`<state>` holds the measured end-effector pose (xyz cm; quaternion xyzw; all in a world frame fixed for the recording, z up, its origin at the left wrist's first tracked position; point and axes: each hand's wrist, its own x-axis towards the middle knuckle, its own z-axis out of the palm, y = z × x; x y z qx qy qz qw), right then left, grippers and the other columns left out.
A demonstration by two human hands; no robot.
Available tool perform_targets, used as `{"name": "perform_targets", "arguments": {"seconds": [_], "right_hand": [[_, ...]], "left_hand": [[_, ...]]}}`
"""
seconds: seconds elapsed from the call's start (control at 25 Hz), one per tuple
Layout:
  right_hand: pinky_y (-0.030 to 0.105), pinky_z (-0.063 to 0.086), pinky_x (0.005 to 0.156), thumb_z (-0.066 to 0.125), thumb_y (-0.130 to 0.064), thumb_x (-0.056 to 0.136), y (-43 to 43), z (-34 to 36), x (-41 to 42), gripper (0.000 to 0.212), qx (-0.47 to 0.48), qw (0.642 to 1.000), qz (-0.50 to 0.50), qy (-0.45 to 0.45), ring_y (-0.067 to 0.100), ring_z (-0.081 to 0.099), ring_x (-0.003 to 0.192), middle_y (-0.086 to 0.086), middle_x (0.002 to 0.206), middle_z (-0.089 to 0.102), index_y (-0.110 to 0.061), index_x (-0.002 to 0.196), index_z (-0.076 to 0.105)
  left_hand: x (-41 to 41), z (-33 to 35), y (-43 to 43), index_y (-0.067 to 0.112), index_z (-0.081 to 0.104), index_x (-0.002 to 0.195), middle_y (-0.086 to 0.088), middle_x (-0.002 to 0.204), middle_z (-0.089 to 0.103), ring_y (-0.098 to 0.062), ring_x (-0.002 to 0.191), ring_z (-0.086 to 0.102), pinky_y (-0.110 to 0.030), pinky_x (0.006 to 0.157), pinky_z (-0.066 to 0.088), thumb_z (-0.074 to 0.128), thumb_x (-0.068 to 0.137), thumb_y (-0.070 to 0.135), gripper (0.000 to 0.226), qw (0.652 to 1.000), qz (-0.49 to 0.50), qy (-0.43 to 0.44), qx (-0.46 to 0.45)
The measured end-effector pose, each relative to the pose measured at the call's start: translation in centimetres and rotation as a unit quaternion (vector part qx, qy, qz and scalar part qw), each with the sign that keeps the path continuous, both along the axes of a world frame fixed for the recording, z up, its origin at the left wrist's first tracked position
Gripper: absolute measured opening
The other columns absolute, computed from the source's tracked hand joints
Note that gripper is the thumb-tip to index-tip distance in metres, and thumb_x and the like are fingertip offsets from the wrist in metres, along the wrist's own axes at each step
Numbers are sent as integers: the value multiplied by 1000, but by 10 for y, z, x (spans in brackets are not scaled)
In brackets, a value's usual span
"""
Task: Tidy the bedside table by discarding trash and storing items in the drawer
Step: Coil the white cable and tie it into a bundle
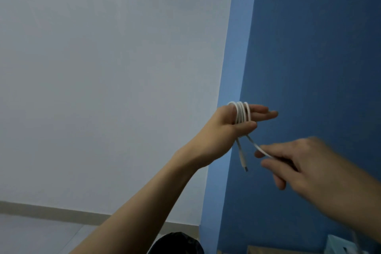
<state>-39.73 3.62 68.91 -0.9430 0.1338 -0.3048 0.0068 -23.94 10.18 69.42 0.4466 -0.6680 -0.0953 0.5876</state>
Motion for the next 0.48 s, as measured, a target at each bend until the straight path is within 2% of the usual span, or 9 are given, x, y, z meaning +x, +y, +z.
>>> {"name": "perform_targets", "arguments": {"seconds": [0.08, 0.12, 0.2, 0.24, 0.32, 0.36, 0.4, 0.48], "right_hand": [[22, 44, 45, 39, -43, 84, 1, 7, -8, 38, -115, 992, -45, -20, 12, 54, 42, -8, 48, 61, -22, 66, 66], [33, 47, 43, 36, -44, 81, 0, 13, -13, 39, -183, 981, -49, -45, 12, 51, 37, -7, 44, 57, -24, 63, 63], [35, 48, 44, 40, -41, 83, -4, 27, -21, 31, -262, 960, -14, -96, 25, 52, 41, -6, 48, 55, -24, 66, 60], [37, 48, 46, 44, -40, 84, -10, 35, -23, 26, -281, 952, 16, -120, 26, 53, 43, -5, 51, 57, -24, 73, 60], [32, 48, 49, 52, -43, 84, -20, 54, -26, 18, -237, 956, 53, -163, 16, 56, 47, -10, 55, 61, -28, 86, 60], [24, 46, 48, 58, -44, 81, -20, 59, -26, 16, -168, 966, 64, -184, 6, 53, 45, -9, 53, 63, -30, 87, 62], [15, 40, 43, 66, -43, 75, -19, 62, -23, 15, -80, 973, 85, -200, 6, 48, 40, -6, 55, 66, -31, 84, 66], [12, 30, 35, 68, -40, 64, -21, 59, -14, 14, 83, 962, 142, -217, 9, 37, 35, -6, 56, 67, -30, 72, 72]], "left_hand": [[-1, -5, -4, 2, 59, 113, -12, 118, 67, -8, 113, 56, -17, 95, 42, 45, 90, -3, 27, 998, 39, -49, 1], [-2, -7, -5, 1, 60, 105, -12, 110, 69, -13, 109, 58, -24, 96, 43, 44, 88, 1, 24, 995, 55, -79, 0], [-5, -9, -4, -1, 56, 89, -13, 93, 70, -21, 98, 60, -31, 90, 44, 40, 90, 2, 17, 991, 19, -128, 22], [-7, -9, -2, 0, 52, 87, -22, 91, 70, -20, 97, 60, -27, 90, 44, 37, 95, 0, 18, 990, -26, -134, 47], [-13, -6, 3, 3, 45, 87, -40, 92, 64, -25, 100, 63, -18, 91, 44, 28, 100, 2, 21, 982, -130, -109, 81], [-17, -4, 6, 6, 43, 85, -41, 93, 60, -28, 96, 65, -18, 91, 45, 26, 100, 4, 22, 977, -176, -90, 86], [-20, -3, 8, 9, 42, 83, -40, 97, 57, -28, 92, 66, -20, 91, 46, 26, 99, 5, 23, 971, -212, -72, 84], [-25, -3, 11, 12, 46, 82, -39, 106, 53, -26, 92, 63, -23, 92, 47, 30, 96, 5, 22, 962, -261, -26, 78]]}}
